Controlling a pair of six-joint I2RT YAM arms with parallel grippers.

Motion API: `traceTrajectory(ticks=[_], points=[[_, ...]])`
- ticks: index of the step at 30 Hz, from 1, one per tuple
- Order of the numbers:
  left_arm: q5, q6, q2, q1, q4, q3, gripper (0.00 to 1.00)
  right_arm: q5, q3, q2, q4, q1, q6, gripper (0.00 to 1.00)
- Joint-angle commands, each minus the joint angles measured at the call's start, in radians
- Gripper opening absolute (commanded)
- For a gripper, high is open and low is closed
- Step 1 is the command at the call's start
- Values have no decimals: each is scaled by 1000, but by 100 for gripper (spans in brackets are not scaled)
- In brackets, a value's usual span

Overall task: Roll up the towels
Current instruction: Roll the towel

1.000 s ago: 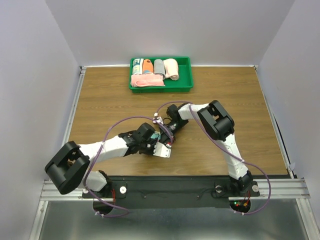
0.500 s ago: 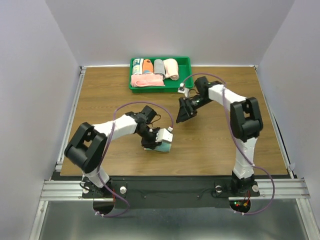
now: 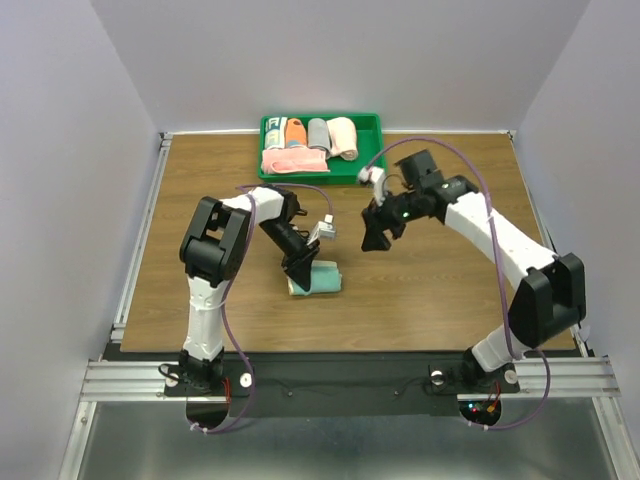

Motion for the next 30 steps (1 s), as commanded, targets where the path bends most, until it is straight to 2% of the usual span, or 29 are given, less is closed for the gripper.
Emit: traceTrajectory(ticks=[1, 5, 6, 10, 17, 22, 23, 26, 27, 29, 30], points=[[-133, 49, 148, 9, -87, 70, 26, 300, -94, -90, 161, 216, -64, 73], [-152, 35, 191, 9, -87, 122, 26, 471, -184, -107, 328, 409, -127, 80], [-157, 34, 205, 11, -87, 131, 26, 527, -213, -96, 354, 434, -142, 81], [-151, 32, 219, 14, -87, 141, 27, 598, -249, -50, 463, 524, -207, 83], [-148, 41, 225, 20, -87, 156, 31, 563, -313, 68, 593, 580, -271, 85], [-136, 49, 223, 29, -87, 165, 33, 526, -355, 123, 638, 584, -288, 83], [-134, 52, 219, 31, -86, 164, 33, 525, -358, 134, 644, 586, -290, 80], [-120, 57, 200, 37, -77, 156, 38, 497, -376, 148, 642, 584, -294, 42], [-117, 57, 190, 42, -67, 148, 40, 488, -382, 148, 641, 586, -293, 23], [-113, 42, 145, 57, -32, 124, 48, 468, -407, 139, 639, 586, -290, 3], [-111, 41, 128, 63, -25, 116, 52, 462, -416, 133, 636, 584, -284, 1]])
